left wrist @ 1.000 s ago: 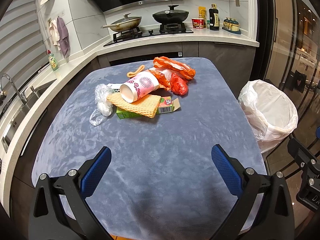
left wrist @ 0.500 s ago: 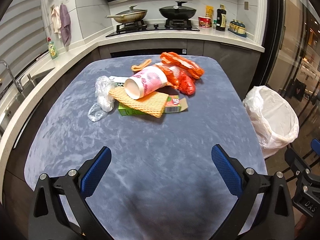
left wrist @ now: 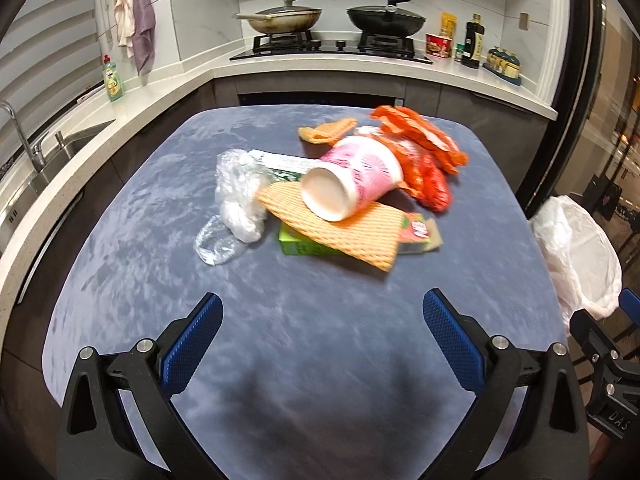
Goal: Collect trash
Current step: 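Grasp the clear plastic bag with the left tool while the right tool grasps the red plastic bag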
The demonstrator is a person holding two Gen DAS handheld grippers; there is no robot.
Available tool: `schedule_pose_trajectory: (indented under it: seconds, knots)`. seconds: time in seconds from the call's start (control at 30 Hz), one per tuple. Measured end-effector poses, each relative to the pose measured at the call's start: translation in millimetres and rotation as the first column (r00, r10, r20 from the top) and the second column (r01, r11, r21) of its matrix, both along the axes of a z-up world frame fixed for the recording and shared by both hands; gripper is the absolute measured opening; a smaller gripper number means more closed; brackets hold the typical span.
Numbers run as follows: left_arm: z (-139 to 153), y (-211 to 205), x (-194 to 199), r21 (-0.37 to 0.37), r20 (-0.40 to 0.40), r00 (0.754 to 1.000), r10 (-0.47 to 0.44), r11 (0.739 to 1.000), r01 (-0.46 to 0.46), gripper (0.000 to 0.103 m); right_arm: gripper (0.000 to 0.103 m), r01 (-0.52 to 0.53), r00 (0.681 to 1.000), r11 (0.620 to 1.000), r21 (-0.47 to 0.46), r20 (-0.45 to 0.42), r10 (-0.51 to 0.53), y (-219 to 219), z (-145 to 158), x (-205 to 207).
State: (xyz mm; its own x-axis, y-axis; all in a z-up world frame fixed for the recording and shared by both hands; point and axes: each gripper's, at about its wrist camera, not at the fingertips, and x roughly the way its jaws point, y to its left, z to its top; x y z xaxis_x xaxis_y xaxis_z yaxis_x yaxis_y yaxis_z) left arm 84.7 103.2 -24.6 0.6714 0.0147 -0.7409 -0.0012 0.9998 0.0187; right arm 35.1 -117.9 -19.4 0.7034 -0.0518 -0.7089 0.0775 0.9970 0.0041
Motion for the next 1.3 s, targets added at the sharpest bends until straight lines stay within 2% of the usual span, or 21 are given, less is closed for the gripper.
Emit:
schedule_pose_trajectory:
  seconds: [0.33,0.5,0.8,0.93,1.03,1.13,1.2,1.3]
  knots:
    - [-10.1,59.0,55.4,-0.013,0.000,0.994,0.105,0.994,-0.105,0.096,0.096,-0.007,1.000,1.000,0.013,0.011,0.007,27.9,-8.7,62.1]
    - [-22.1,85.0,86.8,-0.010,-0.015,0.990,0.141,0.990,-0.142,0.096,0.096,0.001,1.000,1.000,0.026,-0.017,-0.001,33.2,-21.4,101.8]
    - [-44.1,113.5,130.6,-0.095,-0.051,0.985,0.166,0.981,-0.170,0.096,0.096,0.016,1.000,1.000,0.025,-0.025,-0.015,40.6,-39.5,167.3]
    - [-50.9,115.2,138.4,-0.126,-0.053,0.986,0.159,0.978,-0.164,0.095,0.095,0.016,0.999,0.998,0.063,-0.030,-0.014,42.1,-49.6,186.7]
    - [-55.1,111.5,142.0,-0.139,-0.059,0.988,0.143,0.979,-0.150,0.087,0.085,0.009,0.999,0.997,0.072,-0.049,-0.005,45.2,-59.9,199.2]
    - [-59.3,109.5,143.7,-0.156,-0.076,0.989,0.130,0.978,-0.140,0.075,0.074,0.000,0.997,0.997,0.082,-0.073,0.006,48.5,-69.9,206.5]
    - [-62.1,109.4,144.3,-0.170,-0.089,0.989,0.121,0.976,-0.135,0.061,0.069,-0.005,0.996,0.996,0.090,-0.084,0.013,50.0,-75.1,208.0]
    - [-64.8,108.2,142.9,-0.189,-0.103,0.989,0.108,0.974,-0.126,0.047,0.055,-0.016,0.994,0.995,0.101,-0.103,0.027,51.0,-81.6,209.1]
